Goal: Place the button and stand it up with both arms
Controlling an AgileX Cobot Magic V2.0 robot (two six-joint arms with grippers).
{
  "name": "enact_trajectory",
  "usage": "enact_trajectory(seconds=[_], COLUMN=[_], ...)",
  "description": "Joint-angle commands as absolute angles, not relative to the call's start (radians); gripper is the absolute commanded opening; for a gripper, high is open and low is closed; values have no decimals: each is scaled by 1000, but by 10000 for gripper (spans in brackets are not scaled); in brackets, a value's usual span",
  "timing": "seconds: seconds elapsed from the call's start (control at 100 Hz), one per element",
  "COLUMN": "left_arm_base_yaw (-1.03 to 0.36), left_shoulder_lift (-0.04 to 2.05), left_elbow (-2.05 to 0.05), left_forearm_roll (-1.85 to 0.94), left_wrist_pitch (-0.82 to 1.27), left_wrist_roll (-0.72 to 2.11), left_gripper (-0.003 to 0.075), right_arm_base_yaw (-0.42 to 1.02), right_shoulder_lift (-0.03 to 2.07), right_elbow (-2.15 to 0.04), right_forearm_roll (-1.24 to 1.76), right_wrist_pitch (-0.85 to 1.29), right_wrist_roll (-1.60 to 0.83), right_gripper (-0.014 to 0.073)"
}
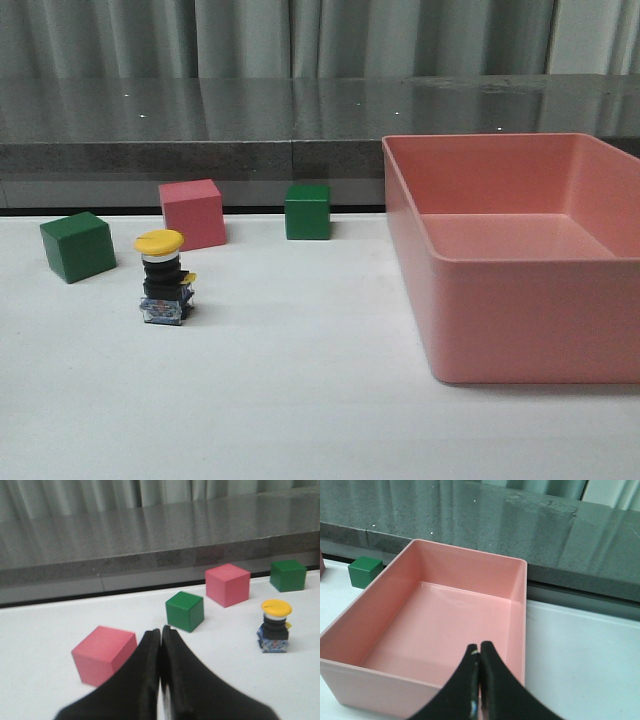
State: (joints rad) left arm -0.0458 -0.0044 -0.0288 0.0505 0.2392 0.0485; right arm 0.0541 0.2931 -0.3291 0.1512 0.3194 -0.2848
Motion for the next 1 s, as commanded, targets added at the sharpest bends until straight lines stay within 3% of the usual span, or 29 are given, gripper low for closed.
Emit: enact_trajectory(seconds=[0.0, 0.99], left_arm_base_yaw=[-10, 10], left_shoulder_lift=[-36, -36], left_elbow=[-30, 45], left_forearm_roll=[73, 78], left_wrist_pitch=[146, 147], left_wrist_roll=[-19, -42], left_gripper=[-20, -20], right_arm_base_yaw=[46, 46], right_shoulder_lift=[301, 299], right_elbow=[-356, -346], right_forearm_roll=[158, 157], right_wrist_pitch=[246, 245], right_wrist_roll=[-283, -283], right_gripper=[-76, -76])
